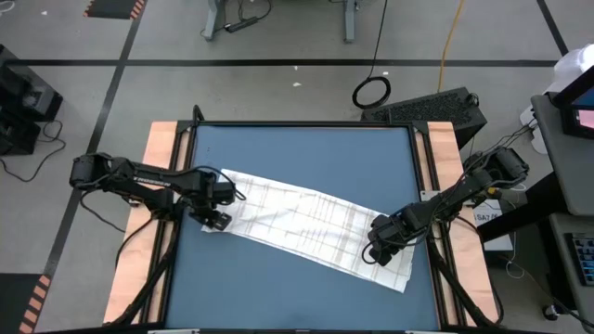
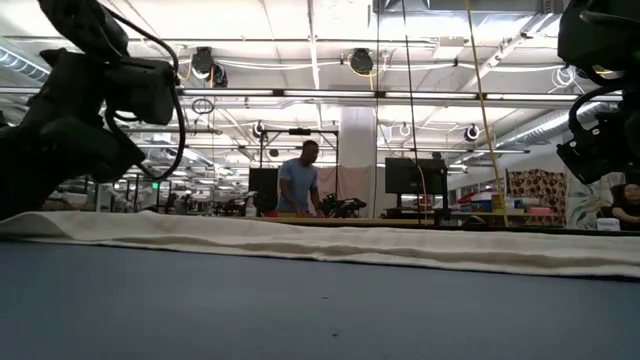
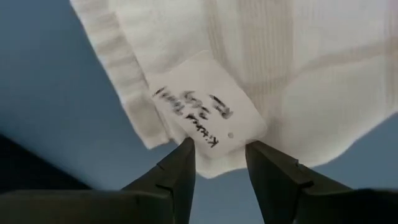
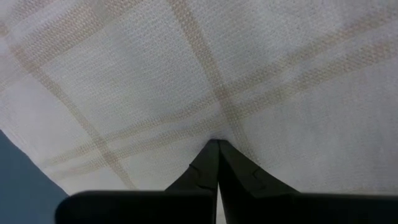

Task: Roll towel into tight, uniform cylinder
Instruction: Roll the white towel

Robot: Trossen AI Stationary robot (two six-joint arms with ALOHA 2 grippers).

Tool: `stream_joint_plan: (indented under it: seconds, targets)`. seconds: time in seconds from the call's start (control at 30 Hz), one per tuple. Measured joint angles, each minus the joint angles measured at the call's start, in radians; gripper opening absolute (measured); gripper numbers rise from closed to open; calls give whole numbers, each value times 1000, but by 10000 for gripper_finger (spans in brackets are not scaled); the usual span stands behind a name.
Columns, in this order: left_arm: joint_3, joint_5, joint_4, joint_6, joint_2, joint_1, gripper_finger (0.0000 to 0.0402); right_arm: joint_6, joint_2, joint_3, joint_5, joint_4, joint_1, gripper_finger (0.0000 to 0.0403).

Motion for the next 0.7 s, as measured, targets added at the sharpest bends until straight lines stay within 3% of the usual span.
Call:
stream_joint_plan:
  seconds: [0.13,0.37,0.5,0.7]
  targets:
    - [-14,-26,40,13,0,0,118,0,0,0,0,2,0,0]
    - [-13,-28,25,21,0,0,10,2,0,0,1,2,0,0]
    - [54,-43,-111,52,-18,0,7,3,0,0,1,2,0,0]
    - [161,-150,-240,103,-53,1,3,-21,0,0,1,2,0,0]
